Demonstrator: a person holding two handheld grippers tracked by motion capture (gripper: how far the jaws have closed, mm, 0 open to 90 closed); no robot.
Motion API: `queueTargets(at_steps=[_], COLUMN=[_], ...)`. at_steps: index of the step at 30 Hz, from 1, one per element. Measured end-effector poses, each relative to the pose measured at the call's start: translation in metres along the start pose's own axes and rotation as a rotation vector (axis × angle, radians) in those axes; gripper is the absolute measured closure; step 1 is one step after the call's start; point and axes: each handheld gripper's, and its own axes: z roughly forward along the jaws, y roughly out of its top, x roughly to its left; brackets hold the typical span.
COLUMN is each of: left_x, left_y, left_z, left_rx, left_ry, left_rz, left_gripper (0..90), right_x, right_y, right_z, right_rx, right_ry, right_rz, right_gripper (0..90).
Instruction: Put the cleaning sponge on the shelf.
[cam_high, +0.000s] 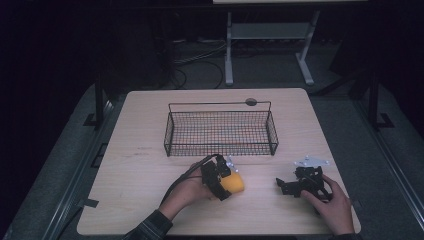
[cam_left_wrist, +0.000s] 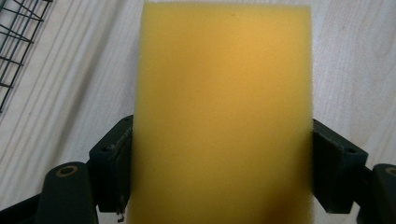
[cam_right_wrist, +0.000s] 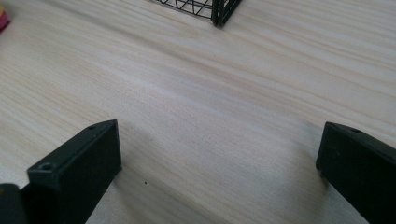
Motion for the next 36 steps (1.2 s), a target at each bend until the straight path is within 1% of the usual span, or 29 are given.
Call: queueTargets(at_steps=[2, 6, 8, 16, 20, 23, 28, 36], left_x=[0.001, 0.003, 0.005, 0.006, 0.007, 0.008, 0.012, 0.016], left_y=[-0.001, -0.002, -0.003, -0.004, -0.004, -0.004, -0.001, 0.004], left_z=[-0.003, -0.007, -0.011, -0.022, -0.033, -0.037, -0.046, -0.059], left_rx=[-0.012, -0.021, -0.030, -0.042, -0.049, -0.050, -0.058, -0.052], left_ry=[-0.011, -0.014, -0.020, -0.019, -0.018, -0.013, -0.010, -0.004], left_rz=[-0.012, -0.016, -0.029, -0.032, -0.037, -0.038, -0.041, -0.033], left_gripper=[21.8, 21.8, 21.8, 21.9, 21.9, 21.9, 21.9, 21.9], right_x=[0.000, 0.000, 0.000, 0.000, 0.000, 0.000, 0.000, 0.000], right_y=[0.000, 0.000, 0.000, 0.000, 0.000, 0.000, 0.000, 0.000], right_z=[0.000, 0.000, 0.000, 0.000, 0.000, 0.000, 0.000, 0.000], right_rx=[0.000, 0.000, 0.000, 0.000, 0.000, -0.001, 0.000, 0.000], right_ry=[0.000, 0.000, 0.000, 0.000, 0.000, 0.000, 0.000, 0.001], right_rz=[0.000, 0.000, -0.001, 0.000, 0.000, -0.001, -0.001, 0.000], right_gripper=[0.0, 0.0, 0.0, 0.0, 0.0, 0.0, 0.0, 0.0])
